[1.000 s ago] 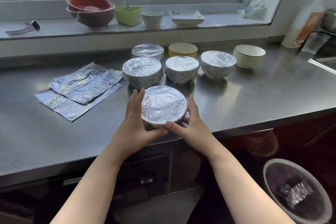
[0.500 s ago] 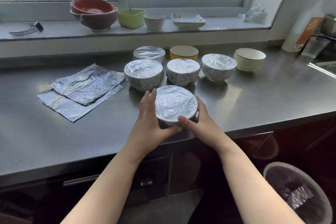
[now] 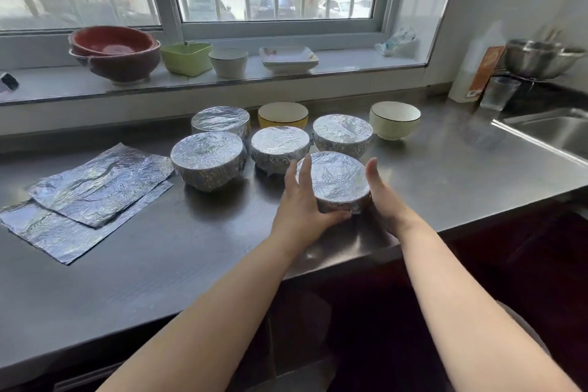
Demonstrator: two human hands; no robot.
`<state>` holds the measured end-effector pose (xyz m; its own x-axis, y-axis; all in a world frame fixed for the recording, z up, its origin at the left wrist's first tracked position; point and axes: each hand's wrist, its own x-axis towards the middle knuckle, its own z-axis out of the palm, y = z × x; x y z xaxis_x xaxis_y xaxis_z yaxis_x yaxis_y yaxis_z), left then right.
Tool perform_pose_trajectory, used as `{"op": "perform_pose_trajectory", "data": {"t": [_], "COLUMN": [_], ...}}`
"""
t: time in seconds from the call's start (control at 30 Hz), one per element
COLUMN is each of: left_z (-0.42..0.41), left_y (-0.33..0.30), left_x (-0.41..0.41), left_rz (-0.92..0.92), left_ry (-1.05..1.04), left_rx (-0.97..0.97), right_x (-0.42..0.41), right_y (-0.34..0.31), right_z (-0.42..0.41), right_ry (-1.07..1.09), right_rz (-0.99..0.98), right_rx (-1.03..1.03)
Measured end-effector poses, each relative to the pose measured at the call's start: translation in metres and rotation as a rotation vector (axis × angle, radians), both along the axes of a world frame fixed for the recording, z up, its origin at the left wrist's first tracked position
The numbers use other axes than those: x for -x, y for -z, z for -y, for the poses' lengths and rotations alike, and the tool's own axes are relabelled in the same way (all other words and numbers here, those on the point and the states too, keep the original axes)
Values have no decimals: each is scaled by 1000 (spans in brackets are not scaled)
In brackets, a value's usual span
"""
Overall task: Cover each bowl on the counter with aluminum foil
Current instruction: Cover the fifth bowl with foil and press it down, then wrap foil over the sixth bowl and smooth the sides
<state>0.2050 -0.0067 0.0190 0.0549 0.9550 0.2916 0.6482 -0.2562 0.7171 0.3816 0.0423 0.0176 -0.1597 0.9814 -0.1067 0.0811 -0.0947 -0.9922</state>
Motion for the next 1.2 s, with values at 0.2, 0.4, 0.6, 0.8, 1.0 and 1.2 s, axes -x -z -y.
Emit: {"op": "perform_pose_trajectory", "data": {"t": [0.2,0.4,0.6,0.8,1.0,1.2], "left_z": [-27,-37,-37,-39,-40,-54], "left_y": [-4,-4,-5,-10,-17,-38], "left_x": [-28,-39,-27,-13,-2,0], "left_rz": [12,4,-20,-76,-146,-112], "left_ry": [17,19,72,139,155,47], "left_rx": [18,9,23,23,-80,-314], "right_x": [-26,-37,-36,-29,-37,-46], "right_y": [1,3,5,-4,-16,-26], "right_z": [-31,-43,-46,-47,-50,-77], "right_ry": [45,132,236,289,235,467], "right_rz": [0,-33,-78,98,297,180], "right_rx": [6,-7,-27,-144,-191,-267]}}
